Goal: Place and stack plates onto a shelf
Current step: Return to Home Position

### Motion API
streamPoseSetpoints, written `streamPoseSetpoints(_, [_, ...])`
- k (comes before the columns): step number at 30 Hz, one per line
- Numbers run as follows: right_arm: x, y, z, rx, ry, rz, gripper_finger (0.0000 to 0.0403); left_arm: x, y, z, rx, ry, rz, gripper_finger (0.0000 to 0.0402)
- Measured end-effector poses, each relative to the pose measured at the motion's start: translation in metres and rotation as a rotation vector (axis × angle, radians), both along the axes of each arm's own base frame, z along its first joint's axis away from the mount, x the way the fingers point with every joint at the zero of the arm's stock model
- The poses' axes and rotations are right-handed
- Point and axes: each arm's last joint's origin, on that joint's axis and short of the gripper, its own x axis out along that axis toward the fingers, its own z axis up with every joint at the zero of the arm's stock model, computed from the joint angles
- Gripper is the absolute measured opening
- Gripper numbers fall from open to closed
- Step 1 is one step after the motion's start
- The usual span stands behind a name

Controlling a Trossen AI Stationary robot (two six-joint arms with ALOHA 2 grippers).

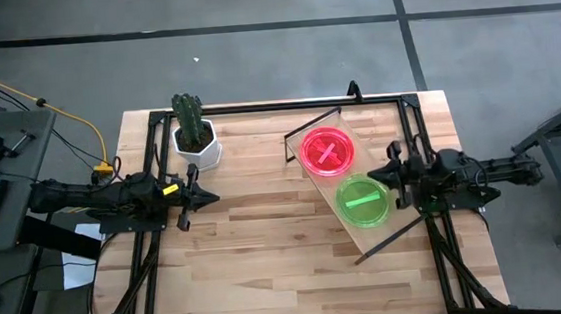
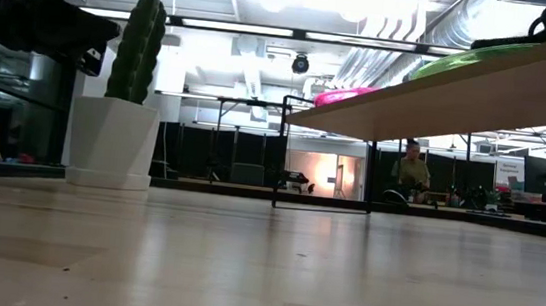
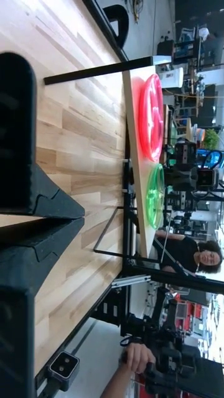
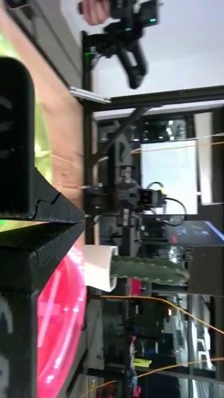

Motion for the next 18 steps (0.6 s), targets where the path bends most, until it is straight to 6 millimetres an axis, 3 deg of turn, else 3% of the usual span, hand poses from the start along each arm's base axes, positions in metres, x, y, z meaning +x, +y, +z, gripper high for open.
streamPoseSetpoints(18, [0.002,0.0,-0.015,-0.006,0.153,0.001,0.0,0.0,0.001,-0.003,0.05,0.033,0.021,0.0])
